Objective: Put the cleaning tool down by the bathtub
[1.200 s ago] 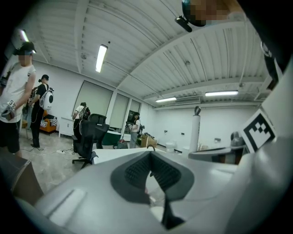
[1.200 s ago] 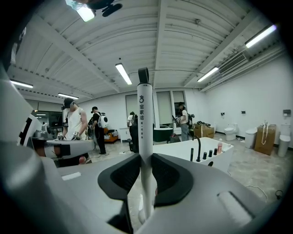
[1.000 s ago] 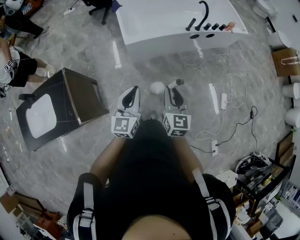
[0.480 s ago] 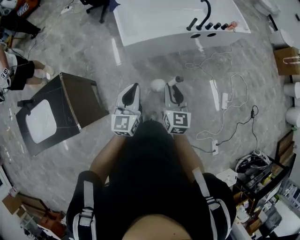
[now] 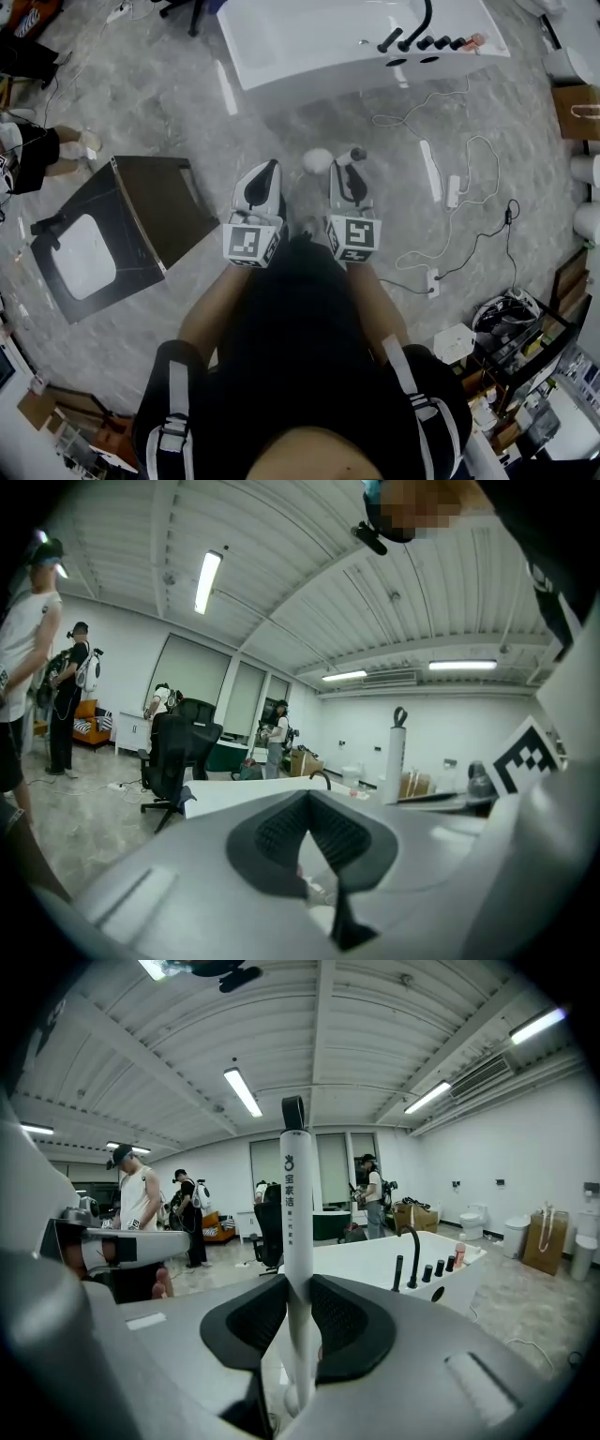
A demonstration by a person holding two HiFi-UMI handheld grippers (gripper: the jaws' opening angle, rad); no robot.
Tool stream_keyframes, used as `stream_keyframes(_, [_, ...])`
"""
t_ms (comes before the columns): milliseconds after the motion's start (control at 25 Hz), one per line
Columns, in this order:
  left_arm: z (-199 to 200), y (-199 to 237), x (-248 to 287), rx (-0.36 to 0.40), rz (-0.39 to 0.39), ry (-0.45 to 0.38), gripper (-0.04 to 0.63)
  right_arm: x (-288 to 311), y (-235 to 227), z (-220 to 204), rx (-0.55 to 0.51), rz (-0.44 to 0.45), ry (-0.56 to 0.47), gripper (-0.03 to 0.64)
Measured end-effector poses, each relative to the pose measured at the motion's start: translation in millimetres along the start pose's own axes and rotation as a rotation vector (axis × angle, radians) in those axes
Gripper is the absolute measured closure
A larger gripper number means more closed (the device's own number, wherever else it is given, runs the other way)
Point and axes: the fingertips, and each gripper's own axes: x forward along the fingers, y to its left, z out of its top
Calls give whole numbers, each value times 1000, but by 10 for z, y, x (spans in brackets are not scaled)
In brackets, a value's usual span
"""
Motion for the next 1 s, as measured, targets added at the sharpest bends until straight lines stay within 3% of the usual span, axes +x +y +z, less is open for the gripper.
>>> stream_keyframes(480, [-409, 420, 461, -28, 8, 49, 588, 700, -73, -388, 18, -29, 61, 532])
stream_keyframes(1000, [-1012, 814, 973, -59, -1, 103, 588, 1408, -144, -1079, 48, -43, 138, 532])
